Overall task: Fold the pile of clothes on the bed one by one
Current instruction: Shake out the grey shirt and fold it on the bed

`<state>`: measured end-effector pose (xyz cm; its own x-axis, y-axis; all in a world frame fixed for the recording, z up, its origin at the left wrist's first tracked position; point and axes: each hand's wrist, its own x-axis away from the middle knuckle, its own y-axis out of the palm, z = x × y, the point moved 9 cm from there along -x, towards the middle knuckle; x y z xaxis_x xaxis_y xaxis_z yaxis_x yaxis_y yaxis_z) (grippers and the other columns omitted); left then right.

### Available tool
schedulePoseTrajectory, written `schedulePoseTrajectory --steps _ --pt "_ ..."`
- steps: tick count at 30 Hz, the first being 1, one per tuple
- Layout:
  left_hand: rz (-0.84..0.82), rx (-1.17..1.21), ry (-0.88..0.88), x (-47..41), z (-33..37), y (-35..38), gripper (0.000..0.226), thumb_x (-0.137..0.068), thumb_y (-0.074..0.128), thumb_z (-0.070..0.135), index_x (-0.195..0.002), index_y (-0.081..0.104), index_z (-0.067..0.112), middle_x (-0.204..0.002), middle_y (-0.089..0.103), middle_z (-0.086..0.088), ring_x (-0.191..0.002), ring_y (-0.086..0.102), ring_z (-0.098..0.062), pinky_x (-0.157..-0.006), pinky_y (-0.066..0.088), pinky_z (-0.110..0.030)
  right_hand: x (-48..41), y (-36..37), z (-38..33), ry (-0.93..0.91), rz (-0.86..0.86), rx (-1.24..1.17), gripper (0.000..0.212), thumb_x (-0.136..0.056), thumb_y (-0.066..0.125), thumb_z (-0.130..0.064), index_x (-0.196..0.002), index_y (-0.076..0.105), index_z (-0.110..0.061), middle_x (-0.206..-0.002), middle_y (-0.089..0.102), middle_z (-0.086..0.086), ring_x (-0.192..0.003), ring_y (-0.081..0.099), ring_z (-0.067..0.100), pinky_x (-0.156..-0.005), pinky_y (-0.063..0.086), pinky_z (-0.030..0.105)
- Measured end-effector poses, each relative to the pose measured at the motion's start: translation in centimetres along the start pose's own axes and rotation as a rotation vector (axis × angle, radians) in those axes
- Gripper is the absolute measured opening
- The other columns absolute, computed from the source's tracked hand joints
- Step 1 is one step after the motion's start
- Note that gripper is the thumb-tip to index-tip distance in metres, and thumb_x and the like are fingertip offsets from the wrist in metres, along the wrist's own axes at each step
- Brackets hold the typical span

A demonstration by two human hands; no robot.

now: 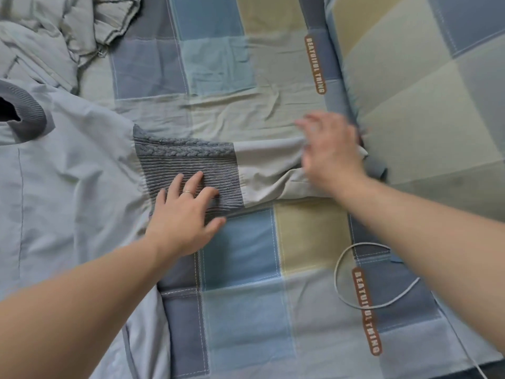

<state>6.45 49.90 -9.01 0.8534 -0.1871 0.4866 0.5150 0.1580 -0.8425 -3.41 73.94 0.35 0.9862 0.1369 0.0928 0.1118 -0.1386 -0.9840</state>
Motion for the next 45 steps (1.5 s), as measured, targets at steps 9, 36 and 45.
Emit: schedulePoseTrajectory --steps 9,36,45 --pt "-0.098 0.05 -0.156 -3.6 -0.5 3.5 0.069 -0.097 0.041 0.065 -0.154 0.002 0.055 -0.168 -0.013 0.002 -0.15 -0.002 -0.05 -0.117 0.015 -0.068 3.5 12.3 5.7 0.225 -0.489 0.157 0.067 -0.102 0.024 -0.061 -0.16 0.0 -0.037 -0.168 -0.014 -0.003 -0.155 -0.01 0.025 -0.121 -0.004 0.052" --pt "0.21 0.015 -0.068 5.6 -25.1 -2.0 0.064 -0.101 0.038 0.053 -0.159 0.018 0.037 -0.17 0.004 -0.001 -0.155 -0.002 -0.03 -0.124 -0.001 -0.053 2.6 11.9 -29.7 -0.07 -0.394 0.069 0.07 -0.101 0.033 -0.057 -0.159 -0.002 -0.039 -0.168 -0.01 -0.007 -0.154 -0.012 0.024 -0.122 -0.003 0.055" --pt "0.465 -0.047 -0.162 17.4 -52.2 -5.2 0.065 -0.093 0.047 0.052 -0.153 0.038 0.028 -0.166 0.021 -0.007 -0.154 0.014 -0.034 -0.122 0.005 -0.052 1.0 19.3 -58.1 -0.175 -0.334 -0.014 0.072 -0.1 0.042 -0.052 -0.16 0.004 -0.037 -0.169 -0.002 -0.006 -0.155 -0.003 0.025 -0.122 0.005 0.054"
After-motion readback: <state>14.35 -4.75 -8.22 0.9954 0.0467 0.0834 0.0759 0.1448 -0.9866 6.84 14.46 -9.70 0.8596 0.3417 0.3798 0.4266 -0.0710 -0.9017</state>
